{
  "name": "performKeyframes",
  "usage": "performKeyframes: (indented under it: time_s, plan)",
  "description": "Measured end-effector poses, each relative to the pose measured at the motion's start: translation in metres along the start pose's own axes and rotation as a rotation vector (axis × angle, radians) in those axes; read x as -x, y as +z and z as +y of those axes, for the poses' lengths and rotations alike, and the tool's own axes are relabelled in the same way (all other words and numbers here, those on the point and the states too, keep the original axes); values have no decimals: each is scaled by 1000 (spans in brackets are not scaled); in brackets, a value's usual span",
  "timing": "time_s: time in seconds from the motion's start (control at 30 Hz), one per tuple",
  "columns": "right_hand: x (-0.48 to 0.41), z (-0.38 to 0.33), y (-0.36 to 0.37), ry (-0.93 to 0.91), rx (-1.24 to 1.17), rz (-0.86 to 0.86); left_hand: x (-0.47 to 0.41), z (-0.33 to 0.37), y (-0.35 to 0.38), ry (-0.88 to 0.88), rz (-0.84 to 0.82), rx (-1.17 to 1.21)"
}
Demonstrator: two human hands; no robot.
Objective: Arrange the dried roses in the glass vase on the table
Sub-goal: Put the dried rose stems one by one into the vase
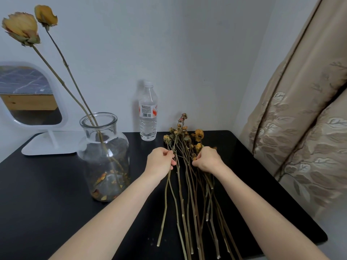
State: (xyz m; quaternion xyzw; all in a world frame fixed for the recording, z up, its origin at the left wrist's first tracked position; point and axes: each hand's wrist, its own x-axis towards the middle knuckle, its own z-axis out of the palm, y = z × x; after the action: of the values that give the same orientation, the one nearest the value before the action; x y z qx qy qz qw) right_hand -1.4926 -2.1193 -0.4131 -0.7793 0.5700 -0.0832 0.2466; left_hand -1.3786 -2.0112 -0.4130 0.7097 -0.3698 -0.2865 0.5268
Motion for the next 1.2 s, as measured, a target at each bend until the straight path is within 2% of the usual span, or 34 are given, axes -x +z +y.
performKeyframes:
  time_s: [0.27, 0.47, 0.77, 1.0, 1.2]
  plan:
    - [6, -6, 1, -63, 216, 79, 1, 0, 1, -4, -6, 3]
    - [11, -4, -10, -118, 198, 199, 1, -1, 2, -7, -10, 20]
    - [20, 9, -28, -134, -197, 211, 5, 3, 5, 13, -22, 31]
    - [33, 7, -42, -120, -568, 43, 12, 12, -1, 15, -39, 170]
    - [46, -2, -47, -223, -738, 42, 22, 24, -13, 71, 16, 195]
